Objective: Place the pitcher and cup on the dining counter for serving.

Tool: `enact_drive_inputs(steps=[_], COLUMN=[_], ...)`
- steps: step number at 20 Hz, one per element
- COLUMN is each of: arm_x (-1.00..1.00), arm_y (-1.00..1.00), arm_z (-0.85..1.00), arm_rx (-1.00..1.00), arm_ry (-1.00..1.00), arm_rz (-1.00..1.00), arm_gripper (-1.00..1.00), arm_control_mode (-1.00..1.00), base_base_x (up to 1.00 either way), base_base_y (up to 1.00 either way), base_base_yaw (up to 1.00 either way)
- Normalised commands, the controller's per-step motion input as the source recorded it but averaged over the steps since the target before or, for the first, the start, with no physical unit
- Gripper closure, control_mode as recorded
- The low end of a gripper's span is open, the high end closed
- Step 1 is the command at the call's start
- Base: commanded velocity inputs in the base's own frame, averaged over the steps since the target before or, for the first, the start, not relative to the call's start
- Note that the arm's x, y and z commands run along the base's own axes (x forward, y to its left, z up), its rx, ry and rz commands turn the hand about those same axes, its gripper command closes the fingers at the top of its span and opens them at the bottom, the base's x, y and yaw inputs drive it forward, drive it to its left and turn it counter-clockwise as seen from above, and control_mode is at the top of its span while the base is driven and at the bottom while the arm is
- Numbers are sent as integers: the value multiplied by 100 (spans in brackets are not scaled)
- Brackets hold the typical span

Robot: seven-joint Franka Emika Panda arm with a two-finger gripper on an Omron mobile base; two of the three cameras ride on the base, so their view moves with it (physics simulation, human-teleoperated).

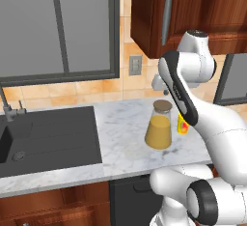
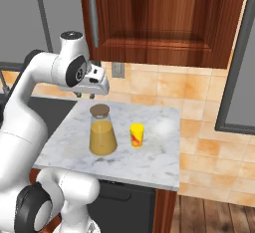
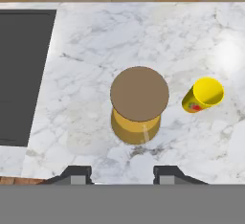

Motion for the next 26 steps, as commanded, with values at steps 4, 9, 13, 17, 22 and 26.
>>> enact_drive_inputs(steps=[4,9,13,17,22,26], arm_x=[-4,0,0,7,18,31], arm_y=[-1,-5,-10,-9,-18,-12], arm_z=[-3,-42,-76,-82,-79,-47], arm_rx=[0,-1,-1,0,0,0], arm_ry=[0,2,6,7,4,1], arm_rz=[0,0,0,0,0,0], arm_gripper=[-100,-100,-100,-100,-100,-100], arm_control_mode=[-100,-100,-100,-100,-100,-100], base_base_x=[0,0,0,0,0,0], base_base_y=[0,0,0,0,0,0], base_base_yaw=[0,0,0,0,0,0])
